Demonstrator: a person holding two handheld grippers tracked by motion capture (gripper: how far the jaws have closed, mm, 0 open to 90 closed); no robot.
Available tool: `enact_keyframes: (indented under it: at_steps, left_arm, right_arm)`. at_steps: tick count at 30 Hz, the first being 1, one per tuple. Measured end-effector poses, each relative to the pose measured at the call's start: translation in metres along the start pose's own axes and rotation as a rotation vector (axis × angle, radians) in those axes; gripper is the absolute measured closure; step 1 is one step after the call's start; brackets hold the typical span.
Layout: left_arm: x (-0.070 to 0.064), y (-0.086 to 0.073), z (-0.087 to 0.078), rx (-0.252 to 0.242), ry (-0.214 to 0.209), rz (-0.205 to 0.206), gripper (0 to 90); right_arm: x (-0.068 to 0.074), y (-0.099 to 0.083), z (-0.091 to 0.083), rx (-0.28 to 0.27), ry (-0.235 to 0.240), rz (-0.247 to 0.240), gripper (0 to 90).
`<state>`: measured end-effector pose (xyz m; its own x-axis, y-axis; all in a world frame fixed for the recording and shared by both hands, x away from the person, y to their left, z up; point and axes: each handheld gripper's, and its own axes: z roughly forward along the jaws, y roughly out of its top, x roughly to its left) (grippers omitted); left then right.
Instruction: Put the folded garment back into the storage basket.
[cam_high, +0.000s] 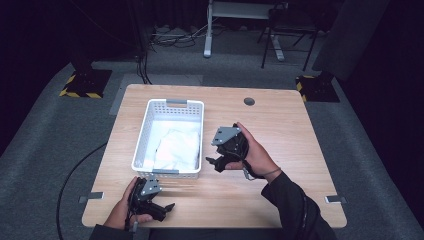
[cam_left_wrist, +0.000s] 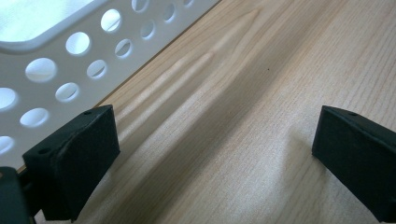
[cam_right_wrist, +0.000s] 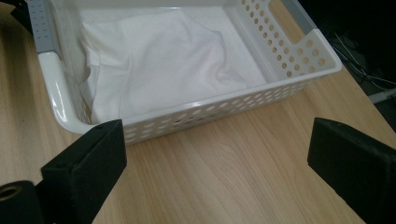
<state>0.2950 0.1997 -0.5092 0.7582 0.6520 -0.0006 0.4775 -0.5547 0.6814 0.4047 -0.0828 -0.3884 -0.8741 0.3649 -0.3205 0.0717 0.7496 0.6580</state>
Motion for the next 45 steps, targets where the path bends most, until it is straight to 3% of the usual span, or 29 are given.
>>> enact_keyframes:
  at_steps: [5, 6, 14, 20, 30, 32, 35, 45]
  left_arm:
    - [0.0, 0.0, 0.0, 0.001, 0.0, 0.001, 0.5]
    - [0.0, 0.0, 0.0, 0.001, 0.0, 0.001, 0.5]
    - [0.0, 0.0, 0.0, 0.001, 0.0, 0.001, 0.5]
    - [0.0, 0.0, 0.0, 0.001, 0.0, 0.001, 0.5]
    - [0.0, 0.0, 0.0, -0.001, 0.002, 0.0, 0.5]
    - [0.0, 0.0, 0.0, -0.001, 0.002, -0.001, 0.5]
    - [0.0, 0.0, 0.0, -0.001, 0.002, -0.001, 0.5]
    - [0.0, 0.0, 0.0, 0.0, 0.002, 0.0, 0.5]
  right_arm:
    - [0.0, 0.0, 0.0, 0.0, -0.002, 0.0, 4.3]
    - [-0.001, -0.01, -0.007, 0.013, -0.013, -0.008, 4.3]
    - [-0.003, -0.023, -0.015, 0.018, -0.034, 0.004, 4.2]
    - [-0.004, -0.035, -0.019, 0.041, -0.023, 0.009, 4.1]
    - [-0.002, -0.052, -0.025, 0.036, -0.014, 0.006, 5.3]
    - [-0.002, -0.06, -0.03, 0.024, -0.04, 0.026, 6.2]
    - [-0.002, -0.064, -0.032, 0.024, -0.02, 0.035, 5.2]
    - [0.001, -0.084, -0.042, 0.054, -0.049, 0.052, 4.1]
